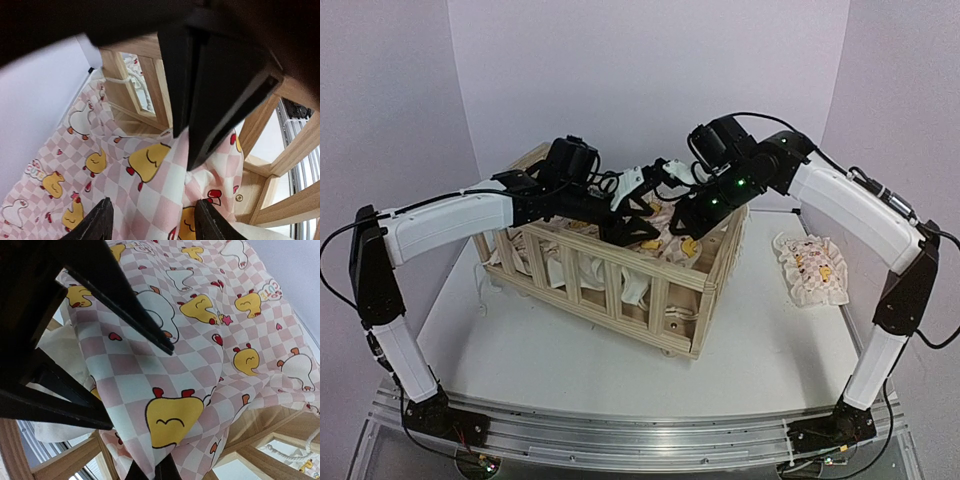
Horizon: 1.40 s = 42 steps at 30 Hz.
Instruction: Set up the pet bed
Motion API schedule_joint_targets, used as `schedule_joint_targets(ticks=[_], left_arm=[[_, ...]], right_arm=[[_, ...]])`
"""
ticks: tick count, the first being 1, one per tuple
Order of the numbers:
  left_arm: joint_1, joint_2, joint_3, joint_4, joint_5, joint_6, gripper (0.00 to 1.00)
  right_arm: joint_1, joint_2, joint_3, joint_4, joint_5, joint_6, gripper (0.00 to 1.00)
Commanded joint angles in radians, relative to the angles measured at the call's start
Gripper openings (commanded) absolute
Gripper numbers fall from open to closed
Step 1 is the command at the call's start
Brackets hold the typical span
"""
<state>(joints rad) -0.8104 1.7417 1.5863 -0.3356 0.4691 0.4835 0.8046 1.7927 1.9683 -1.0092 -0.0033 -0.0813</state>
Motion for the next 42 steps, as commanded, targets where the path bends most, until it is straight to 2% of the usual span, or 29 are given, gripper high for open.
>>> schedule_joint_targets(ticks=[1, 3, 5, 6, 7, 8, 9, 13, 16, 19, 22, 26, 29, 34, 39, 42], left_arm=[[0.000, 0.051, -0.017, -0.160, -0.012, 0.075, 0.54], [0.007, 0.054, -0.008, -0.159, -0.017, 0.057, 0.41], [0.013, 0.046, -0.005, -0.143, -0.012, 0.036, 0.17], [0.014, 0.039, -0.005, -0.134, -0.009, 0.029, 0.08], [0.014, 0.033, -0.005, -0.126, -0.007, 0.019, 0.02], [0.015, 0.025, -0.005, -0.113, -0.007, 0.004, 0.01], [0.015, 0.016, -0.005, -0.098, -0.008, -0.011, 0.00], [0.038, 0.001, 0.035, -0.033, -0.014, -0.104, 0.00], [0.073, 0.016, 0.094, -0.008, -0.019, -0.208, 0.00], [0.099, 0.025, 0.121, 0.010, -0.021, -0.261, 0.00], [0.109, 0.025, 0.124, 0.026, -0.034, -0.275, 0.00], [0.132, 0.035, 0.139, 0.043, -0.047, -0.294, 0.00], [0.141, 0.038, 0.139, 0.055, -0.065, -0.288, 0.00], [0.152, 0.043, 0.141, 0.069, -0.080, -0.283, 0.00], [0.158, 0.043, 0.144, 0.075, -0.086, -0.272, 0.00], [0.159, 0.042, 0.139, 0.076, -0.084, -0.272, 0.00]], right_arm=[[-0.023, -0.086, 0.000, 0.044, 0.016, 0.023, 0.00], [-0.025, -0.095, -0.013, 0.062, 0.012, 0.022, 0.00], [-0.028, -0.098, -0.026, 0.074, 0.011, 0.023, 0.00], [-0.029, -0.098, -0.030, 0.075, 0.011, 0.025, 0.00], [-0.030, -0.098, -0.032, 0.075, 0.011, 0.030, 0.00], [-0.031, -0.096, -0.031, 0.077, 0.017, 0.038, 0.02], [-0.031, -0.095, -0.029, 0.079, 0.026, 0.047, 0.06], [-0.031, -0.092, 0.015, 0.081, 0.113, 0.144, 0.48], [-0.031, -0.111, 0.025, 0.082, 0.158, 0.247, 0.56], [-0.023, -0.138, 0.003, 0.085, 0.154, 0.342, 0.56], [-0.004, -0.156, -0.027, 0.094, 0.089, 0.379, 0.51], [0.003, -0.131, -0.084, 0.094, -0.131, 0.423, 0.45], [0.013, -0.097, -0.123, 0.093, -0.232, 0.434, 0.45], [0.036, -0.024, -0.119, 0.094, -0.261, 0.377, 0.46], [0.038, 0.046, -0.102, 0.100, -0.236, 0.333, 0.34], [0.038, 0.096, -0.098, 0.114, -0.175, 0.314, 0.33]])
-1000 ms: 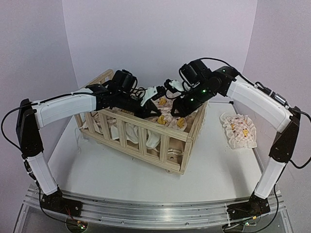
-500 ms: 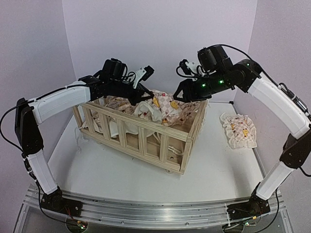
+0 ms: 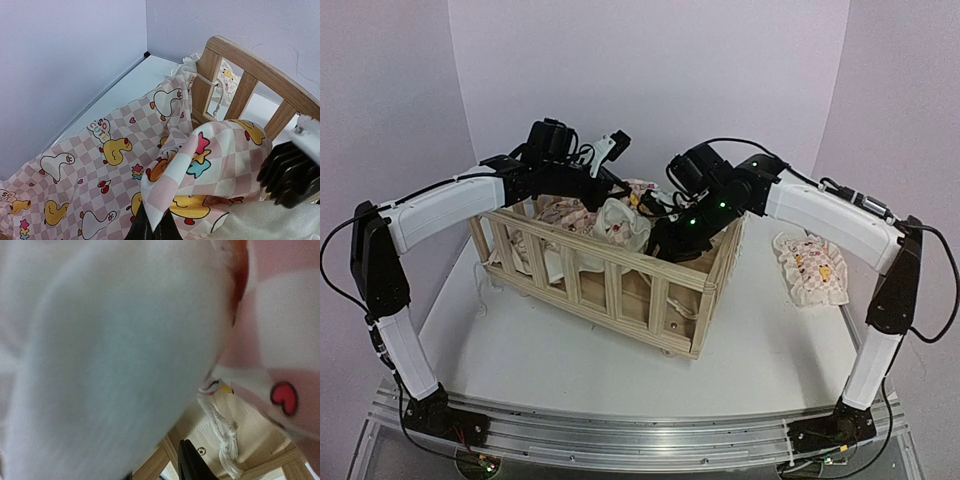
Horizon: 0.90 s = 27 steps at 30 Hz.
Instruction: Set up the pet bed
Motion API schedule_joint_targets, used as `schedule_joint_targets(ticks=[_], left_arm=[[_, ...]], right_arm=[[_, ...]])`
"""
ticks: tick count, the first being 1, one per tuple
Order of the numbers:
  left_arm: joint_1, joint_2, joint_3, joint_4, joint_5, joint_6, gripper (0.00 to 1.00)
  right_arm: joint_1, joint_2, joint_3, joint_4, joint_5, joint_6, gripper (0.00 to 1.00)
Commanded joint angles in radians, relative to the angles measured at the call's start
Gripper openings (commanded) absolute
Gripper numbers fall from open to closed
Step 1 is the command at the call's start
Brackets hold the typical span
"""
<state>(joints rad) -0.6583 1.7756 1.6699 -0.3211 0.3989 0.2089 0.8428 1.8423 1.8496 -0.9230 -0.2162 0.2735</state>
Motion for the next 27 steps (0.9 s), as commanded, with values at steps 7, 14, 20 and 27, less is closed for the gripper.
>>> schedule_joint_targets(ticks=[7, 14, 20, 27], left_arm=[[0.006, -0.003, 0.039, 0.069, -0.005, 0.003, 0.00], [0.009, -0.007, 0.041, 0.068, -0.004, 0.009, 0.00], [0.017, -0.015, 0.028, 0.066, -0.003, 0.014, 0.00], [0.017, -0.012, 0.007, 0.040, 0.125, 0.054, 0.00]], right_arm=[[0.000, 0.072, -0.091, 0.239, 0.139, -0.055, 0.41], [0.000, 0.067, -0.193, 0.411, 0.150, -0.060, 0.14], [0.000, -0.061, -0.246, 0.374, 0.174, -0.069, 0.00], [0.000, -0.232, -0.233, 0.159, 0.059, -0.074, 0.00]])
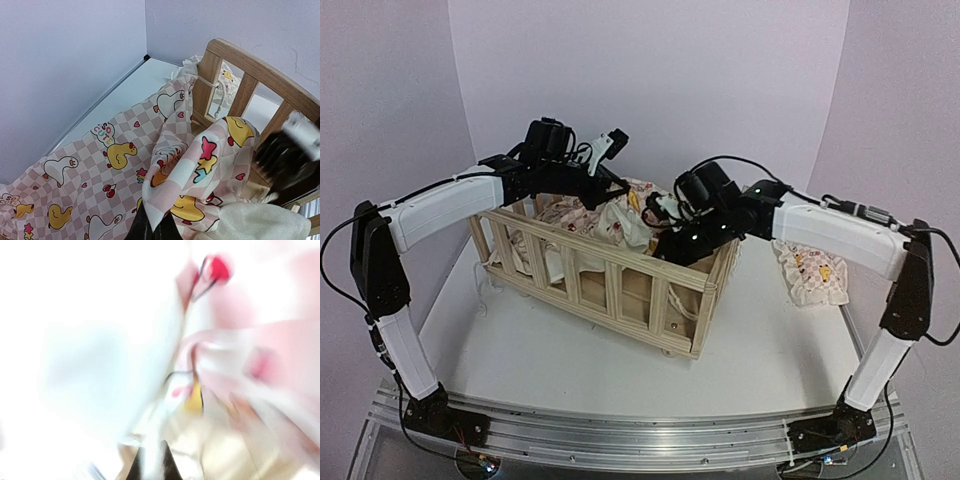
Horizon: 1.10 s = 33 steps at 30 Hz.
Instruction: Set up the pet bed
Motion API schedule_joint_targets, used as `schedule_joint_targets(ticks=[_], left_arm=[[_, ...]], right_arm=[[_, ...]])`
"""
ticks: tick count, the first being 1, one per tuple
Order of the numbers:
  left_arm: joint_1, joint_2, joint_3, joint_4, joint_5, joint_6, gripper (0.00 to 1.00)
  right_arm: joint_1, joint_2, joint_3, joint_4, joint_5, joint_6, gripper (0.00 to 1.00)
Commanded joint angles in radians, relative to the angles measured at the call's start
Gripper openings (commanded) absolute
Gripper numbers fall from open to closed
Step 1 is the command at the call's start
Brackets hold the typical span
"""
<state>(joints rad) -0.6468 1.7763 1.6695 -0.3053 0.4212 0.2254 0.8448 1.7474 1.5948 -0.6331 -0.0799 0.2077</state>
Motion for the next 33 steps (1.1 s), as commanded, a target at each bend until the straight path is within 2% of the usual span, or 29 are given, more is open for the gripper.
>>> schedule_joint_targets(ticks=[1, 5, 12, 18, 21, 25, 28, 33], left_arm=[[0.005, -0.010, 0.007, 0.011, 0.152, 0.045, 0.00], [0.001, 0.005, 0.003, -0.023, 0.242, 0.056, 0.00], [-0.009, 0.000, -0.030, -0.038, 0.246, 0.109, 0.00], [-0.024, -0.011, -0.047, -0.059, 0.250, 0.166, 0.00], [-0.037, -0.016, -0.052, -0.079, 0.255, 0.193, 0.01], [-0.042, -0.022, -0.055, -0.094, 0.269, 0.203, 0.16], [-0.042, -0.024, -0.030, -0.115, 0.293, 0.217, 0.35], [-0.041, -0.057, 0.028, -0.152, 0.378, 0.262, 0.52]], right_arm=[[-0.001, -0.158, 0.026, -0.160, -0.090, -0.004, 0.00], [-0.001, -0.214, 0.030, -0.255, -0.105, 0.010, 0.00], [-0.001, -0.268, 0.081, -0.312, -0.047, 0.014, 0.00], [-0.001, -0.223, 0.136, -0.443, 0.110, 0.006, 0.00], [-0.002, -0.178, 0.189, -0.527, 0.094, 0.018, 0.00], [-0.002, -0.183, 0.224, -0.575, 0.037, 0.062, 0.00], [-0.002, -0.202, 0.229, -0.584, -0.013, 0.095, 0.00], [-0.001, -0.201, 0.178, -0.594, -0.055, 0.114, 0.00]])
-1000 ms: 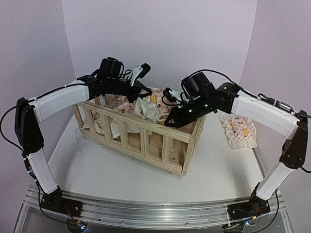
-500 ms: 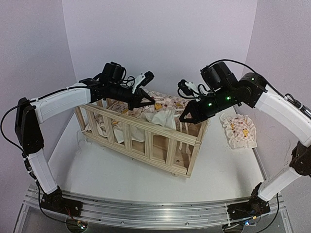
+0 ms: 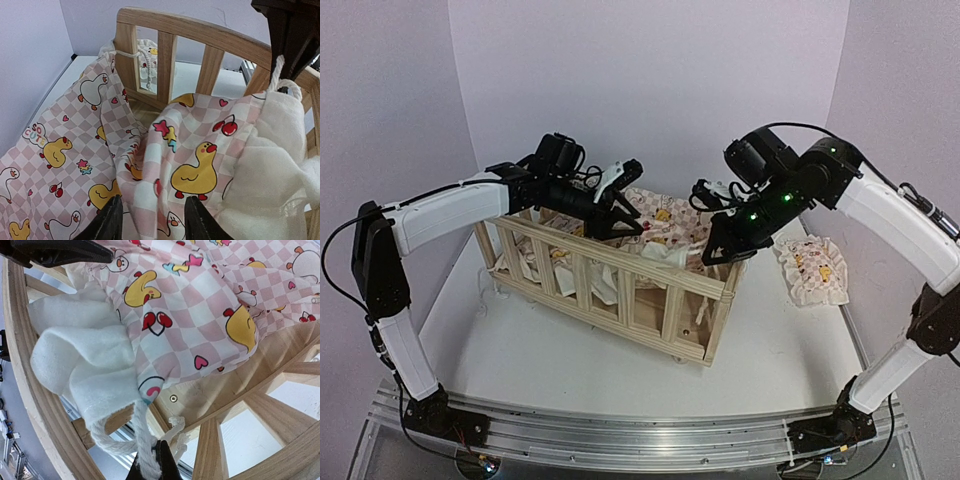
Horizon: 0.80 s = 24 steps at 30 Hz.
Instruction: Set up the pet bed
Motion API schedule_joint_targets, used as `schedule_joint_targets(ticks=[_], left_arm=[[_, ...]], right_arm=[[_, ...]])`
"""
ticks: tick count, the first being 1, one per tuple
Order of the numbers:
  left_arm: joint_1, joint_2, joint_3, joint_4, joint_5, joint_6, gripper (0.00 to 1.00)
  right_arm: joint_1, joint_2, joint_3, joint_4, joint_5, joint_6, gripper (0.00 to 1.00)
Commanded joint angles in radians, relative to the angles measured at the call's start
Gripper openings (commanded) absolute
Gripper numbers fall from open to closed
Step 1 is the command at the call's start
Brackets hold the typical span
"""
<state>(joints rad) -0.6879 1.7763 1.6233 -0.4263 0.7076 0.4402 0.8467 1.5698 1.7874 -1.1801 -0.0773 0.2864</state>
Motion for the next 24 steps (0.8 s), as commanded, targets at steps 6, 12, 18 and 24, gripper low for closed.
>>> schedule_joint_targets(ticks=[6, 12, 18, 24], left_arm=[[0.001, -0.154, 0.044, 0.025, 0.147, 0.081, 0.65], [-0.009, -0.192, 0.047, -0.041, 0.155, 0.133, 0.65], [-0.059, -0.227, -0.005, -0.083, 0.101, 0.177, 0.64], [-0.089, -0.238, -0.025, -0.085, 0.099, 0.167, 0.63]], right_arm=[[-0.004, 0.041, -0.040, -0.056, -0.134, 0.004, 0.00], [-0.003, 0.123, -0.028, -0.131, -0.106, -0.048, 0.00], [-0.004, 0.193, 0.003, -0.188, -0.067, -0.064, 0.14], [-0.004, 0.213, 0.142, -0.196, -0.001, -0.074, 0.29]])
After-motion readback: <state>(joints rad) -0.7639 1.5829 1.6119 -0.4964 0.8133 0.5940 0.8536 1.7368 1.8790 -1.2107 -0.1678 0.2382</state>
